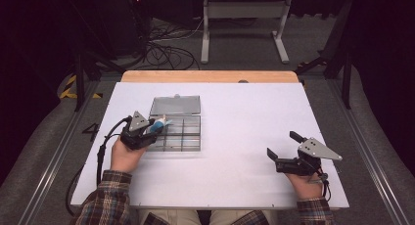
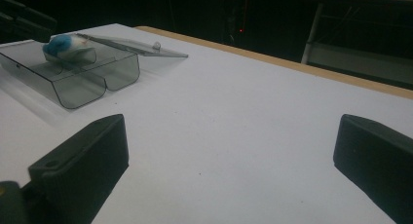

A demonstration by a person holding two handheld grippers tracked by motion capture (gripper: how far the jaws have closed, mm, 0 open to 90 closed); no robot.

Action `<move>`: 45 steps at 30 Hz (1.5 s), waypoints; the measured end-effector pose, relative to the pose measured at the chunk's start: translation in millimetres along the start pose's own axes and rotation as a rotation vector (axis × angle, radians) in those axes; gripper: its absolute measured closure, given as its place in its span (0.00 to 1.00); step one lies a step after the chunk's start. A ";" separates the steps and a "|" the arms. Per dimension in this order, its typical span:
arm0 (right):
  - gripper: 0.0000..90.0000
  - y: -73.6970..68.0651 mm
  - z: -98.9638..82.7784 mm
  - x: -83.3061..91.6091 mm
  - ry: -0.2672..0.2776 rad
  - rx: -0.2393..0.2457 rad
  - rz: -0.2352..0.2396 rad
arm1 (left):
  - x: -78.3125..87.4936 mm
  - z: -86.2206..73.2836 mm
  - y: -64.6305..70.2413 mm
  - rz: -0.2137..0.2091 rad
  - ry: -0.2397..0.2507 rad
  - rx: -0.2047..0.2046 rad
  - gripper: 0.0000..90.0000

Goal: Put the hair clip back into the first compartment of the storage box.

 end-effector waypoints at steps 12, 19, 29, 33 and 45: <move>0.00 -0.7 0.0 -0.6 -0.002 0.000 0.001 | 9.3 -2.2 -5.7 -0.027 -0.010 0.029 0.95; 0.00 -0.6 -0.4 -0.8 -0.007 0.001 -0.001 | 5.1 -7.5 -9.0 -0.016 -0.070 0.033 0.99; 0.00 -0.7 -0.6 -1.1 -0.009 -0.001 -0.001 | -3.5 -12.6 -12.5 -0.006 -0.116 0.040 1.00; 0.00 -0.8 -0.6 -1.2 -0.010 0.000 -0.002 | -7.7 -13.7 -13.4 -0.010 -0.125 0.045 1.00; 0.00 -1.1 -0.3 -1.3 -0.009 -0.003 -0.001 | -14.3 -13.7 -14.1 -0.020 -0.129 0.045 1.00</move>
Point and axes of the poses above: each handheld gripper's, and its own axes: x roughly backward along the jaws, z roughly out of its top, y roughly to its right, the point moved 5 cm from there along -x, roughly forward along the jaws, and after that the axes turned 13 degrees about x, right-handed, at the moved point
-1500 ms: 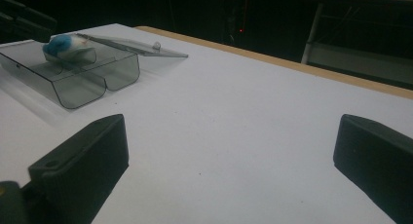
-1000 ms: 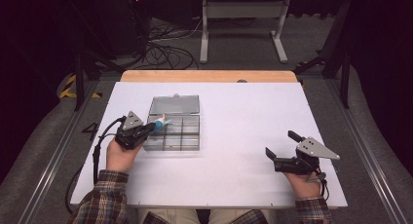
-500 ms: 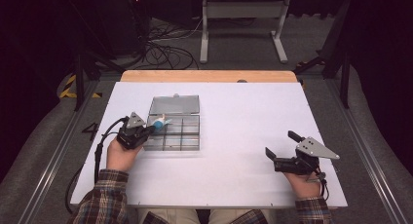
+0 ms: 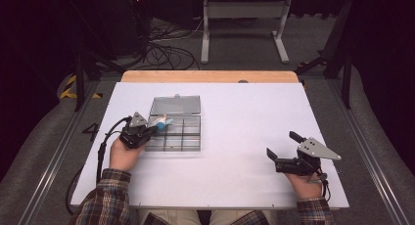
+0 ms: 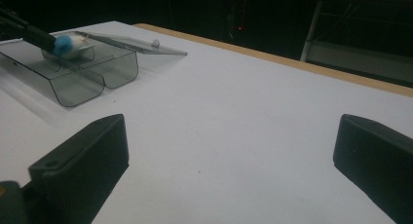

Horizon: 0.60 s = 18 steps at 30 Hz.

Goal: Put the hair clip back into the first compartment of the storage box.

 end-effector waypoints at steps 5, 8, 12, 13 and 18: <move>0.00 0.1 0.0 -0.1 0.003 -0.004 0.003 | -1.9 -0.3 -0.5 -0.011 0.000 0.012 1.00; 0.00 0.1 0.2 0.2 0.005 -0.007 0.003 | -0.8 -0.3 -0.7 -0.003 0.004 0.013 1.00; 0.00 -0.1 0.2 0.0 0.005 -0.004 0.004 | 2.0 0.4 -0.2 -0.024 0.019 0.023 0.91; 0.00 0.0 0.2 0.0 0.005 -0.004 0.004 | 3.0 0.8 -0.4 -0.019 0.022 0.018 0.91; 0.00 0.1 0.1 0.1 0.005 -0.005 0.004 | 4.9 1.5 1.9 -0.022 0.035 0.013 0.86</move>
Point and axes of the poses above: each handheld gripper's, and its own axes: x roughly backward along the jaws, z roughly out of its top, y roughly to its right, the point moved 5 cm from there along -x, roughly forward along the jaws, and after that the axes turned 13 degrees about x, right-handed, at the moved point
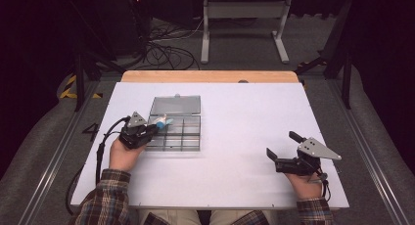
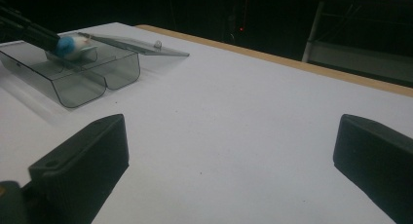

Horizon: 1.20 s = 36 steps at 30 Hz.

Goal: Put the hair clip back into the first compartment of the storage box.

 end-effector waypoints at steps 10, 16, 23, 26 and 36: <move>0.00 0.1 -0.4 -0.6 -0.001 0.003 0.003 | 1.8 1.8 2.6 -0.072 0.041 0.020 0.75; 0.00 0.2 -0.3 -0.3 0.000 0.001 0.004 | 3.4 1.2 3.6 -0.075 0.046 0.005 0.70; 0.00 0.2 0.0 0.1 0.002 0.000 0.003 | 9.3 3.1 5.0 -0.078 0.088 0.016 0.61; 0.00 0.1 0.0 0.1 0.003 0.001 0.002 | 12.0 4.9 5.6 -0.076 0.120 0.021 0.54; 0.00 0.5 0.2 0.8 0.005 0.003 -0.002 | 19.9 8.0 12.7 -0.073 0.192 0.013 0.42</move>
Point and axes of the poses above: each handheld gripper's, and its own axes: x roughly backward along the jaws, z roughly out of its top, y roughly to its right, the point moved 5 cm from there along -x, roughly forward along the jaws, and after that the axes turned 13 degrees about x, right-handed, at the moved point
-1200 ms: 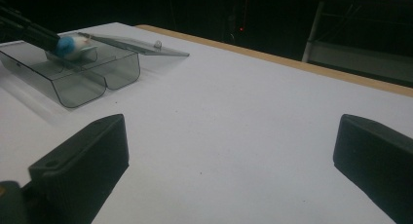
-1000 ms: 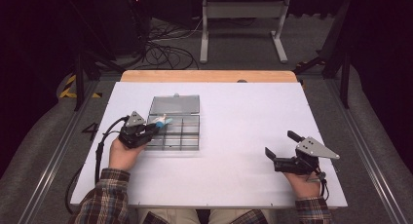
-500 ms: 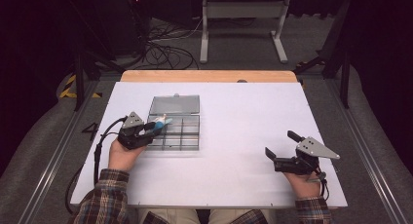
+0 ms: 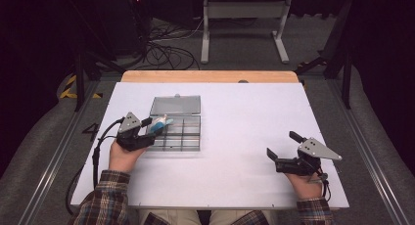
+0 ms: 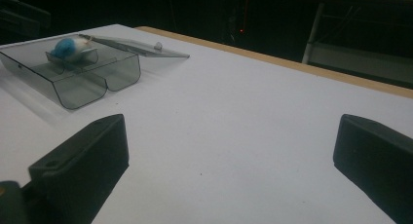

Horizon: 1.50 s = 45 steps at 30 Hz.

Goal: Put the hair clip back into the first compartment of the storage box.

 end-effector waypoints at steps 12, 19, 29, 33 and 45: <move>0.00 0.9 0.4 0.9 0.008 -0.001 -0.003 | 10.2 2.6 11.4 0.039 0.082 -0.030 0.25; 0.00 1.1 0.6 1.3 0.009 -0.001 -0.006 | 19.0 3.3 13.7 0.043 0.123 -0.032 0.21; 0.00 0.8 1.2 2.0 0.017 0.004 -0.008 | 29.2 -0.5 19.2 0.022 0.138 -0.029 0.17; 0.00 0.9 1.7 2.4 0.022 0.006 -0.012 | 33.4 -2.3 21.1 0.012 0.150 -0.031 0.15; 0.00 0.7 2.1 2.4 0.026 0.011 -0.017 | 47.3 -8.1 24.8 -0.024 0.193 -0.016 0.10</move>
Point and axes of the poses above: each handheld gripper's, and its own axes: x roughly backward along the jaws, z roughly out of its top, y roughly to its right, the point moved 5 cm from there along -x, roughly forward along the jaws, and after that the axes turned 13 degrees about x, right-handed, at the moved point
